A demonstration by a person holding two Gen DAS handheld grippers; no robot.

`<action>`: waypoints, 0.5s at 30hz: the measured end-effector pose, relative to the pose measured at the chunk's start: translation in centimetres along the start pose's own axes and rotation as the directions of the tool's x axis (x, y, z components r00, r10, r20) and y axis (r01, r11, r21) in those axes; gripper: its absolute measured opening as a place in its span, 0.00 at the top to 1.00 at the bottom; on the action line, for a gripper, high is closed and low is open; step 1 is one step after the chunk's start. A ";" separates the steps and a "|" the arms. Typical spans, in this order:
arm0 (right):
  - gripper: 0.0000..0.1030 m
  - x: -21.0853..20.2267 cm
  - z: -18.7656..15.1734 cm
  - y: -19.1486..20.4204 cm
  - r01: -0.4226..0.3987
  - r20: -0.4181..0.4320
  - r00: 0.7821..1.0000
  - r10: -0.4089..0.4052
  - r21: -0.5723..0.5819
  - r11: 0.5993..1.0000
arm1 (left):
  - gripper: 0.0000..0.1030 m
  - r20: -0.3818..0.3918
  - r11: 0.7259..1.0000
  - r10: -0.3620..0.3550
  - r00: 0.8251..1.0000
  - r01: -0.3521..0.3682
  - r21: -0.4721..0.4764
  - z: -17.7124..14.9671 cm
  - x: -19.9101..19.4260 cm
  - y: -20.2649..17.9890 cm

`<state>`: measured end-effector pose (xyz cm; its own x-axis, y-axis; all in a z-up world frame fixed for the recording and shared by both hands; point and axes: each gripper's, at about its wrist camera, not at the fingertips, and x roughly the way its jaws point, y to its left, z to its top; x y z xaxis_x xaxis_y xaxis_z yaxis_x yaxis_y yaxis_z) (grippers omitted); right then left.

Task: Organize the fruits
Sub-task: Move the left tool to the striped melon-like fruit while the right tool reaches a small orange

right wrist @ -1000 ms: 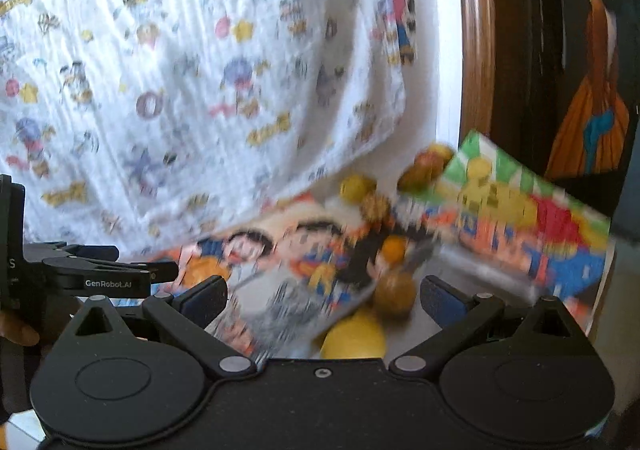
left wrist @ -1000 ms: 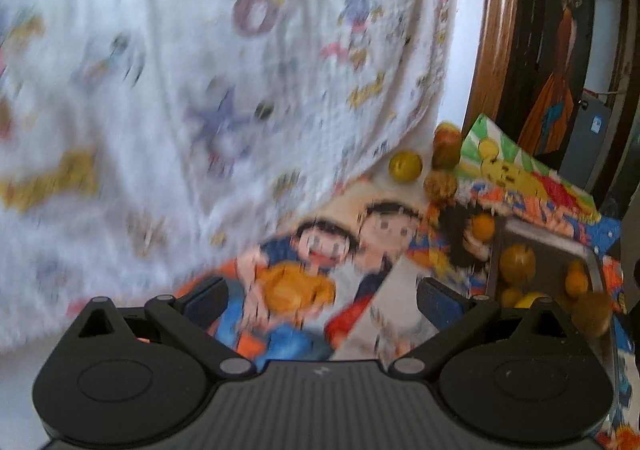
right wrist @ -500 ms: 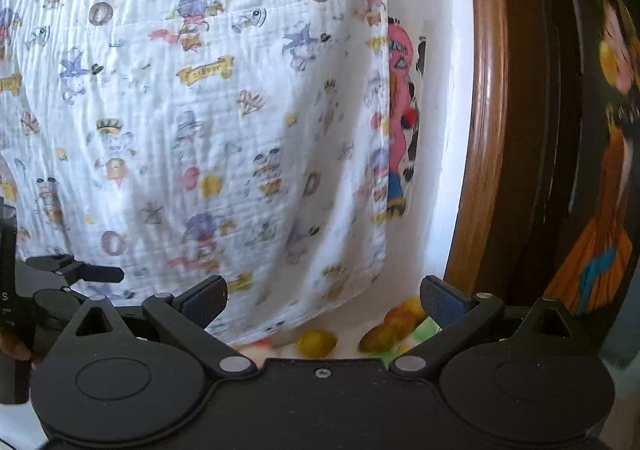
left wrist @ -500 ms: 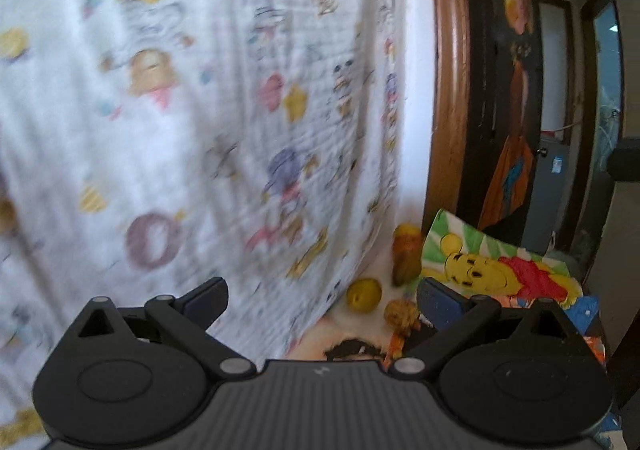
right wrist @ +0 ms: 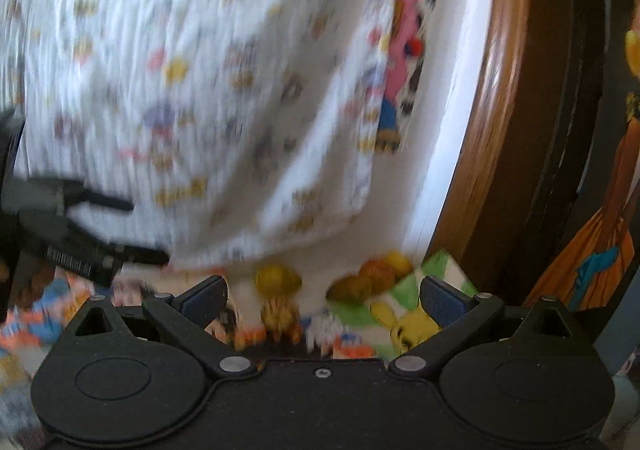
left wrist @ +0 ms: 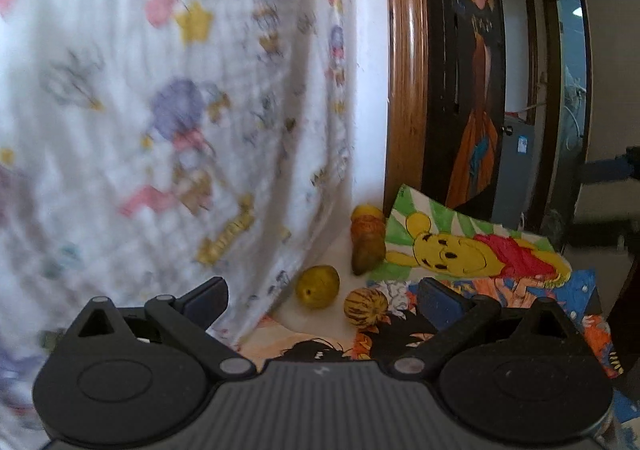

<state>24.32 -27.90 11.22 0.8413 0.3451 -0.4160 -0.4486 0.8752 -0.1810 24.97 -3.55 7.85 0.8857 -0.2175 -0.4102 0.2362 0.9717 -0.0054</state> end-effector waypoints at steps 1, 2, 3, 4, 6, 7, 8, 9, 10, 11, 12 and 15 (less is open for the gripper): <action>0.01 0.6 -0.7 0.4 -0.001 -0.023 1.000 0.001 -0.017 1.000 | 0.00 -0.007 1.000 -0.004 1.000 0.004 0.000 -0.3 0.7 -0.1; 0.01 1.1 -1.2 0.7 -0.004 -0.043 0.999 0.003 -0.031 1.000 | 0.00 -0.014 1.000 -0.009 1.000 0.009 -0.003 -0.5 1.3 -0.1; 0.01 1.6 -1.7 1.1 -0.008 -0.063 0.998 0.005 -0.041 0.999 | 0.00 -0.023 1.000 -0.015 1.000 0.015 -0.006 -0.7 1.9 -0.2; 0.01 2.2 -2.1 1.4 -0.014 -0.083 0.997 0.010 -0.046 0.999 | 0.00 -0.034 1.000 -0.019 0.999 0.019 -0.009 -0.9 2.5 -0.2; 0.02 3.3 -2.9 1.8 -0.031 -0.116 0.993 0.026 -0.044 0.999 | 0.00 -0.056 0.999 -0.030 0.998 0.029 -0.015 -1.3 3.5 -0.2; 0.02 3.8 -3.1 2.0 -0.037 -0.130 0.991 0.031 -0.041 0.998 | 0.00 -0.062 0.999 -0.032 0.998 0.031 -0.015 -1.5 4.1 -0.2; 0.03 4.3 -3.4 2.2 -0.041 -0.145 0.989 0.035 -0.039 0.998 | 0.00 -0.067 0.999 -0.034 0.997 0.033 -0.015 -1.5 4.6 -0.2; 0.04 4.9 -3.5 2.4 -0.045 -0.159 0.986 0.039 -0.037 0.998 | 0.00 -0.074 0.999 -0.036 0.997 0.034 -0.016 -1.6 5.0 -0.1; 0.05 5.3 -3.7 2.6 -0.049 -0.173 0.984 0.042 -0.033 0.998 | 0.00 -0.080 0.999 -0.038 0.996 0.037 -0.016 -1.7 5.4 -0.1; 0.05 5.8 -3.8 2.7 -0.052 -0.187 0.981 0.046 -0.027 0.998 | 0.00 -0.085 0.999 -0.043 0.995 0.042 -0.015 -1.9 5.8 -0.1; 0.06 6.2 -3.9 2.9 -0.052 -0.200 0.979 0.047 -0.020 0.998 | 0.00 -0.091 0.999 -0.046 0.995 0.045 -0.014 -1.9 6.2 0.0; 0.09 7.3 -4.3 3.2 -0.056 -0.233 0.971 0.053 -0.003 0.998 | 0.00 -0.112 0.998 -0.064 0.992 0.062 -0.023 -2.2 7.5 0.1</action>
<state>27.76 -24.02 3.77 0.7229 0.3030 -0.6210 -0.4955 0.8537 -0.1603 30.71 -4.92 2.79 0.8184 -0.2677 -0.5084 0.2812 0.9582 -0.0517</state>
